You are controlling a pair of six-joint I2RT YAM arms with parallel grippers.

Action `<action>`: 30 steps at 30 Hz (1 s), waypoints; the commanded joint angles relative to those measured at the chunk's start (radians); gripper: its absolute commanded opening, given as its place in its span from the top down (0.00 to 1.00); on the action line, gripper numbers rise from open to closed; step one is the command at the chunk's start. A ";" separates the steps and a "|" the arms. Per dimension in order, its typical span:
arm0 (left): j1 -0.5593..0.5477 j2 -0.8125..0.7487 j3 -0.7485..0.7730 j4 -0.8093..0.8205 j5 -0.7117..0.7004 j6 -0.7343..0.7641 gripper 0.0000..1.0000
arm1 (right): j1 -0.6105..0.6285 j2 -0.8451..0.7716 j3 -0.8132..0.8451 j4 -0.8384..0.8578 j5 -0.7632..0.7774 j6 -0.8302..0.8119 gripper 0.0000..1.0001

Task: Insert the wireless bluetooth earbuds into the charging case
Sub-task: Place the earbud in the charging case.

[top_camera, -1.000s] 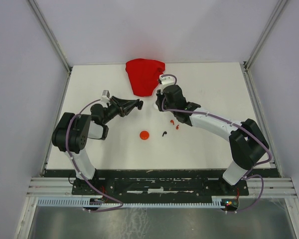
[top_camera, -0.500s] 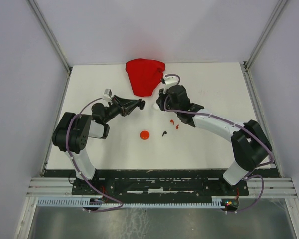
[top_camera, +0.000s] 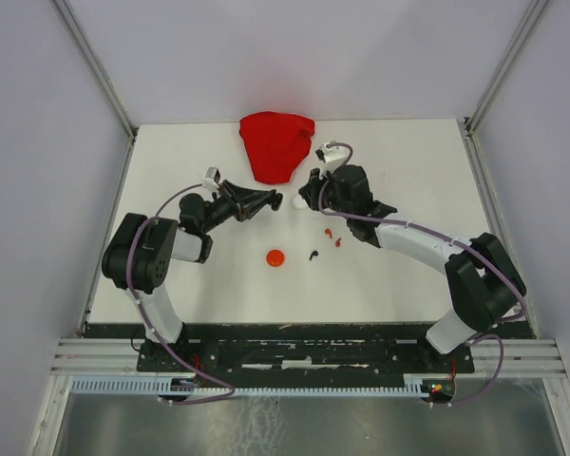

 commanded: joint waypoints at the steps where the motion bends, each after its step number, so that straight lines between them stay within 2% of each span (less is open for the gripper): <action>1: -0.011 0.003 0.042 -0.001 0.025 0.020 0.97 | -0.023 -0.062 -0.029 0.147 -0.070 0.001 0.90; 17: -0.064 0.045 0.100 0.016 0.046 -0.030 0.97 | -0.066 -0.046 -0.136 0.486 -0.291 0.033 0.92; 30: -0.089 0.125 0.128 0.214 0.030 -0.216 0.97 | -0.069 0.004 -0.180 0.633 -0.354 0.034 0.97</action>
